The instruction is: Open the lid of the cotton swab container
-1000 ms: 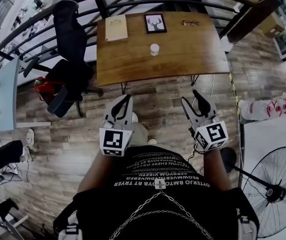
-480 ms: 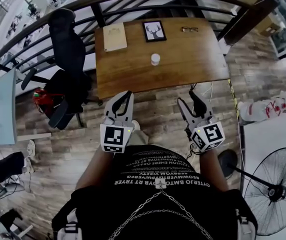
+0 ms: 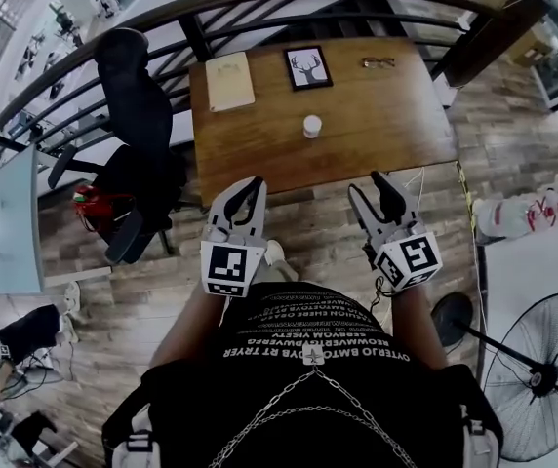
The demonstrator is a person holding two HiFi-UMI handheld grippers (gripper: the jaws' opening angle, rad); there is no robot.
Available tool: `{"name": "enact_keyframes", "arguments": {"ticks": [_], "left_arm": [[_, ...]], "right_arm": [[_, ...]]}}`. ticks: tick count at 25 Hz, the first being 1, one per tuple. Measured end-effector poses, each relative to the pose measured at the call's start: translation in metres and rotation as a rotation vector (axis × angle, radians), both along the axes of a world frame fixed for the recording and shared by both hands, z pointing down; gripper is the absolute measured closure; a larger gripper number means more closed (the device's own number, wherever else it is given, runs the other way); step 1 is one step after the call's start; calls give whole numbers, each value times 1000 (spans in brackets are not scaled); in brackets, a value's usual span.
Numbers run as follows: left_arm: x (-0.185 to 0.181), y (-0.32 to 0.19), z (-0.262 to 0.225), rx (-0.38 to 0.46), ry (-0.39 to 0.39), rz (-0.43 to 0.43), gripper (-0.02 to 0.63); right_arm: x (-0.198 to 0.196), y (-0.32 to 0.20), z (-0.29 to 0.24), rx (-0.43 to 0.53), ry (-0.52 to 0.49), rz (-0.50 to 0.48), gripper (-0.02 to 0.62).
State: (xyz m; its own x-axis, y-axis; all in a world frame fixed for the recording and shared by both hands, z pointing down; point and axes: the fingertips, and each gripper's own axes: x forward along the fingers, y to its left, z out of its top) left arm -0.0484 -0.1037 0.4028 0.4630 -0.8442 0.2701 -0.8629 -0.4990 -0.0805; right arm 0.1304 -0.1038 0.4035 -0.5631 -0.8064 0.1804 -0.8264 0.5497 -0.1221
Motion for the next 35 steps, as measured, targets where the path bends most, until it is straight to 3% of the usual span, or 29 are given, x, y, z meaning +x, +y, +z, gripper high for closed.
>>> {"name": "enact_keyframes", "arguments": {"ticks": [9,15,30,35], "left_arm": [[-18,-37,-14,32,7,8,575],[-27,-59,-24,107,-74,27,575],[-60,-86,-40,149,-13,84,574],[-62,-87,-29,134,24,98,572]], "right_arm": [[-17,-30,-7,14,11,13,387],[-28,-51,-15,29,19,34,387],[-72,-87,-28,57,39,49,387],[-77,-84,-14,23,60,53,387]]}}
